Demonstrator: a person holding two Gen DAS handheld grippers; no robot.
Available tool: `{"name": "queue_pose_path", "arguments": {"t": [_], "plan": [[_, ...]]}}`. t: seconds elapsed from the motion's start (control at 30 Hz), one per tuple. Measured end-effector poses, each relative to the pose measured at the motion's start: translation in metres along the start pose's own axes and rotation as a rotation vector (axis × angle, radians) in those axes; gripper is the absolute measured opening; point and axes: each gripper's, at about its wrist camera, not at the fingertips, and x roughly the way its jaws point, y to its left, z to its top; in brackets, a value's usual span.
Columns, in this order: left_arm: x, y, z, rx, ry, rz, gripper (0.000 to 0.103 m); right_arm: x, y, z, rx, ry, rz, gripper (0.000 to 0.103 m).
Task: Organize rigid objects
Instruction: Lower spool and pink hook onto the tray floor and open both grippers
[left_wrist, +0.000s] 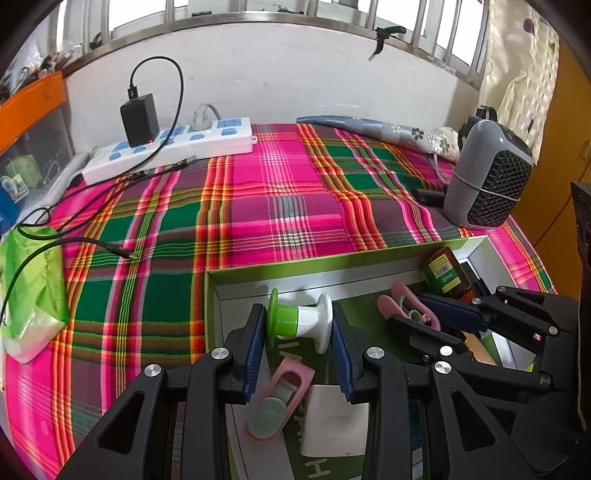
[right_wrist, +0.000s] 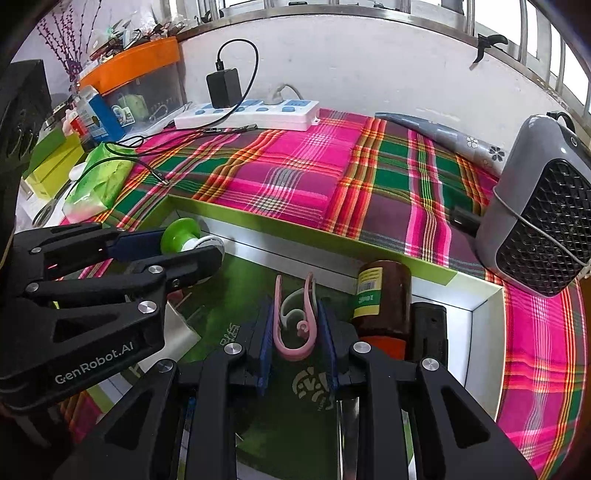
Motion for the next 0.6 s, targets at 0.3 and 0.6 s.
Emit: {"name": "queue_pose_path", "arguments": {"t": [0.3,0.6], "plan": [[0.002,-0.0011,-0.0001,0.005,0.008,0.001,0.033,0.0001,0.0005,0.0002,0.0,-0.002,-0.001,0.025],[0.0018,-0.001,0.0003,0.005,0.009,0.006,0.033,0.0008,0.0002,0.0014,0.008,-0.002,0.0,0.025]]}}
